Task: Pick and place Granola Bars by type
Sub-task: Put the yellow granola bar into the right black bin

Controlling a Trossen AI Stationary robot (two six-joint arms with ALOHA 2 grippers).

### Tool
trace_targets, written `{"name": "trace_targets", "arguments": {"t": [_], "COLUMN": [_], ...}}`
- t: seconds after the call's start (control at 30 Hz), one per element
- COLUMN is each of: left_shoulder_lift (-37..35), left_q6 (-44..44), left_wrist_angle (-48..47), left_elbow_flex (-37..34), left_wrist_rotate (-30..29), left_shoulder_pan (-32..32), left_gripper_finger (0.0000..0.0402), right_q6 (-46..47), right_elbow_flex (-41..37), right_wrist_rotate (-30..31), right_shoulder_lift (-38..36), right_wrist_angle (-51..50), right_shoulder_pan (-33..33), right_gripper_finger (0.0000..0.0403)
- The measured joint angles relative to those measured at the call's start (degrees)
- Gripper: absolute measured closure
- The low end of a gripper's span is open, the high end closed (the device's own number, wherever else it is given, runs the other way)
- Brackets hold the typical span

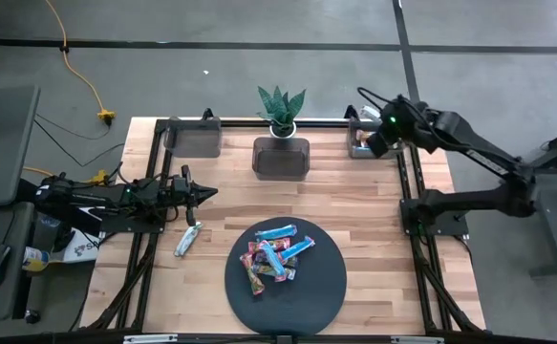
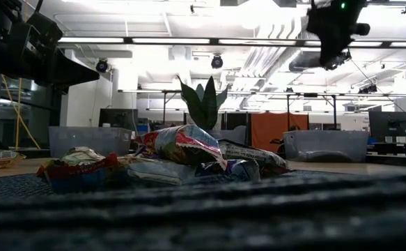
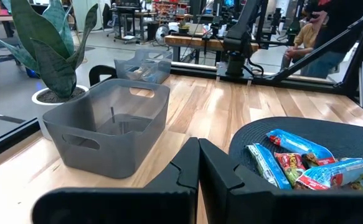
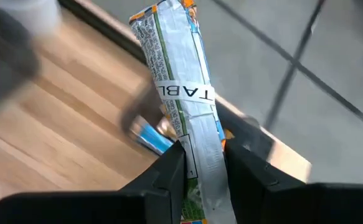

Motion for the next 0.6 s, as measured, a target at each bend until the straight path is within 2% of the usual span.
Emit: {"name": "trace_targets", "arguments": {"t": [0.23, 0.6], "left_shoulder_lift": [-0.01, -0.01], "left_q6": [0.02, 0.0], "left_wrist_angle": [-0.01, -0.01], "left_elbow_flex": [-0.01, 0.0], "left_wrist_rotate": [0.01, 0.01], "left_shoulder_pan": [0.0, 0.0], "left_gripper_finger": [0.04, 0.04], "right_q6": [-10.68, -28.94], "right_elbow_flex": [0.0, 0.0], "right_wrist_rotate": [-2.86, -2.06], "right_shoulder_lift": [7.97, 18.93], "right_wrist_angle": [-4.12, -7.94], "right_shoulder_pan": [-8.93, -15.7], "right_gripper_finger": [0.0316, 0.0316]}}
